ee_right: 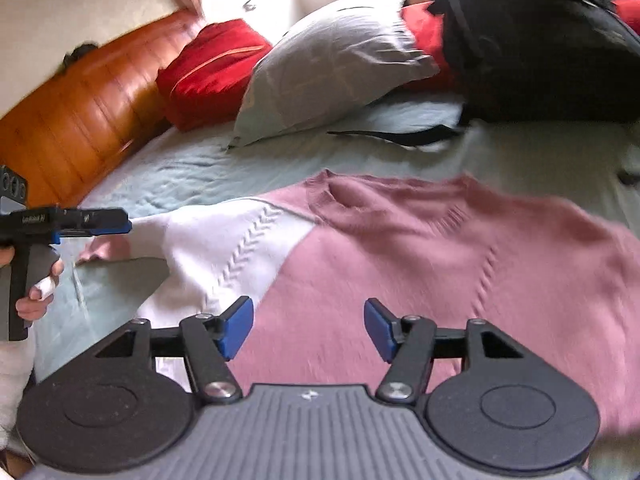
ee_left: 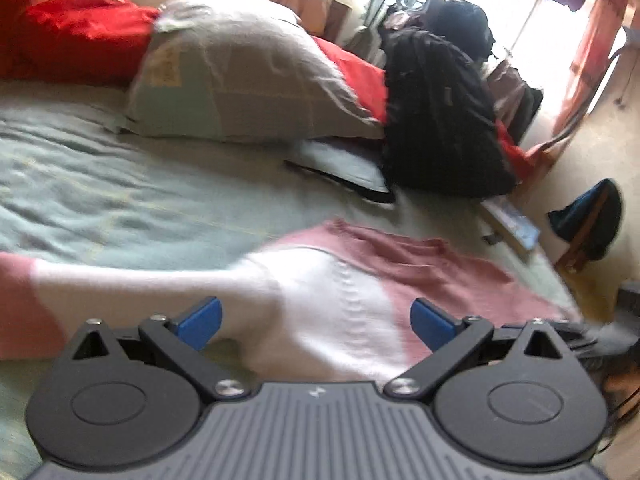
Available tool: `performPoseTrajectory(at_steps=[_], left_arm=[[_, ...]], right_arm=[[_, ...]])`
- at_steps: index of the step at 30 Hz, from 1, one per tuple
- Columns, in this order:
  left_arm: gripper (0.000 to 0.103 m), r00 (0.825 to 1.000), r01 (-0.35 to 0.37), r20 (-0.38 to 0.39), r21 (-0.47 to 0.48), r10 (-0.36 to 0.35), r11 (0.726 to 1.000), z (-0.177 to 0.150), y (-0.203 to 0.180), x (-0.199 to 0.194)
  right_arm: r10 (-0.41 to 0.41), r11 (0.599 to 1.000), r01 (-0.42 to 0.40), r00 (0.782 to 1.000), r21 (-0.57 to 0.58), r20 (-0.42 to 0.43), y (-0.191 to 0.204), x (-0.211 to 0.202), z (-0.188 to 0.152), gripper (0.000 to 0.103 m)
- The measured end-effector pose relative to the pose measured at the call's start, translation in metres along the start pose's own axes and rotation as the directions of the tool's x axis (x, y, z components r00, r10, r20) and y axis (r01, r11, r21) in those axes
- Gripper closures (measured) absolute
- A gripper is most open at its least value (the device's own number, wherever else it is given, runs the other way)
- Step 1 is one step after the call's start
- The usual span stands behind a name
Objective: Fold clothes
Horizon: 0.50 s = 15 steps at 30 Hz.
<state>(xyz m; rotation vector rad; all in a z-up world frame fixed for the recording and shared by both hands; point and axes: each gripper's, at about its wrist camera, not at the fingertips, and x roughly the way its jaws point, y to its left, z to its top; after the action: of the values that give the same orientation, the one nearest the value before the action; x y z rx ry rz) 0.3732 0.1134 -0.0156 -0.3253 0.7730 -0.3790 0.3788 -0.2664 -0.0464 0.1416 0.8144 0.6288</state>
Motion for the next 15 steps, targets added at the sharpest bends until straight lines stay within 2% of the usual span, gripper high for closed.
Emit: performPoseTrajectory(at_steps=[4, 7, 9, 13, 15], left_arm=[[0.003, 0.995, 0.058, -0.08, 0.059, -0.053, 0.997, -0.012, -0.031, 0.026], [0.003, 0.991, 0.073, -0.118, 0.103, -0.06, 0.992, -0.018, -0.056, 0.056], [0.003, 0.993, 0.047, -0.118, 0.136, -0.031, 0.99, -0.019, -0.065, 0.079], [0.003, 0.993, -0.039, -0.1, 0.197, 0.06, 0.98, -0.023, -0.072, 0.12], [0.004, 0.99, -0.069, -0.106, 0.201, 0.092, 0.977, -0.025, -0.063, 0.131]], right_arm=[[-0.156, 0.987, 0.153, 0.986, 0.044, 0.057, -0.027, -0.024, -0.007, 0.033], [-0.288, 0.956, 0.282, 0.955, 0.081, 0.071, -0.049, -0.027, 0.007, 0.03], [-0.355, 0.934, 0.35, 0.933, 0.074, 0.064, -0.057, -0.013, 0.019, 0.029], [-0.42, 0.907, 0.42, 0.907, -0.019, -0.012, -0.059, 0.044, 0.035, 0.029], [-0.5, 0.863, 0.496, 0.866, -0.097, -0.022, -0.06, 0.08, 0.037, 0.028]])
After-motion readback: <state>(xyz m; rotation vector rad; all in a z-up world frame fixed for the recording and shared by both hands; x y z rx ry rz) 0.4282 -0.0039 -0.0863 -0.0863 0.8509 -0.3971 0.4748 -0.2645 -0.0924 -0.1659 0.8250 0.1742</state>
